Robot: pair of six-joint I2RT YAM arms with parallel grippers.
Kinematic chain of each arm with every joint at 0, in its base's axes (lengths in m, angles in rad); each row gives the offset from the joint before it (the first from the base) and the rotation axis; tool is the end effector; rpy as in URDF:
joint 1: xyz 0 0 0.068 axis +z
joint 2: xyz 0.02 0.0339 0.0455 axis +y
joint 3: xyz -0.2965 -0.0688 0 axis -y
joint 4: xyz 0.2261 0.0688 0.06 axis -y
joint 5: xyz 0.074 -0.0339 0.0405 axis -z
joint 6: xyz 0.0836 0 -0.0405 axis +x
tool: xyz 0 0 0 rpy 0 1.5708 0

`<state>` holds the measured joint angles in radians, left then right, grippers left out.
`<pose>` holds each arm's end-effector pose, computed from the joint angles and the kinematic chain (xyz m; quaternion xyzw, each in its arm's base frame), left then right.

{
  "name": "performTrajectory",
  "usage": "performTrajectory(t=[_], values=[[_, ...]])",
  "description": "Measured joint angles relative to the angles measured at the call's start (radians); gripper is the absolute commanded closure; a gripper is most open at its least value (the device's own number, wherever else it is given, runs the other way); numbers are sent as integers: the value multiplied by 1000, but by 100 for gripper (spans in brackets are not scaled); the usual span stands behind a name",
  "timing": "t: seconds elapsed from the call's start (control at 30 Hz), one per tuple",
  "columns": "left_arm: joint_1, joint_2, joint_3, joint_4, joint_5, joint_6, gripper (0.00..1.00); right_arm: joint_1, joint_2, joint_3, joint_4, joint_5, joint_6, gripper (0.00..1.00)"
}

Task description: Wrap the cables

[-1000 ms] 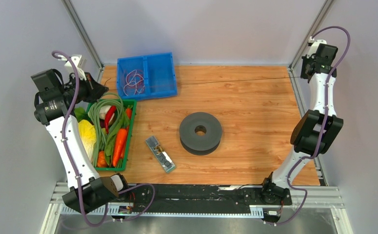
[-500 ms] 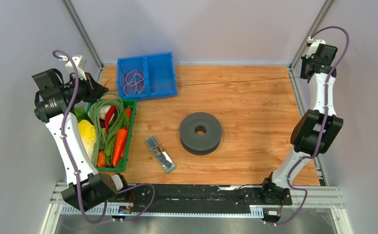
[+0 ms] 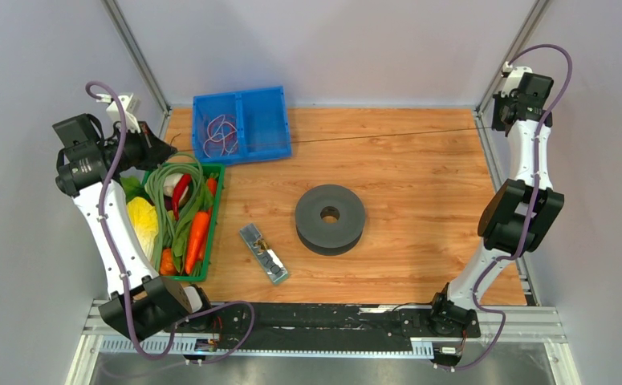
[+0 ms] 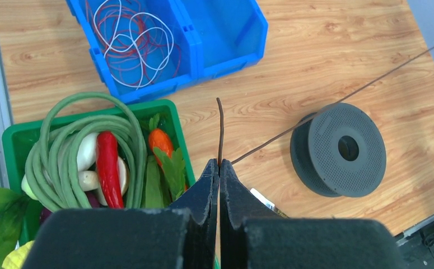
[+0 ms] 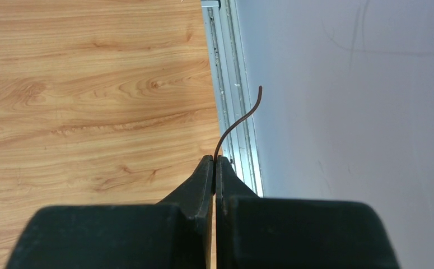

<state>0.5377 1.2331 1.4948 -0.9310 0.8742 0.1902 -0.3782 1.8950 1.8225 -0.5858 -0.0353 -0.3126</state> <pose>0.2259 0.0600 0.4305 0.0407 0.8351 -0.2156 0.5045 0.4369 -0.1704 0.3416 0.0217 0.8973 -0.1342 0.4199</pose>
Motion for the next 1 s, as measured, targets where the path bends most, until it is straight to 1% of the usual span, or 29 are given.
performTrajectory(t=[1.0], values=[[45, 54, -24, -24, 20, 25, 100, 1, 0, 0, -8, -39, 1, 100]])
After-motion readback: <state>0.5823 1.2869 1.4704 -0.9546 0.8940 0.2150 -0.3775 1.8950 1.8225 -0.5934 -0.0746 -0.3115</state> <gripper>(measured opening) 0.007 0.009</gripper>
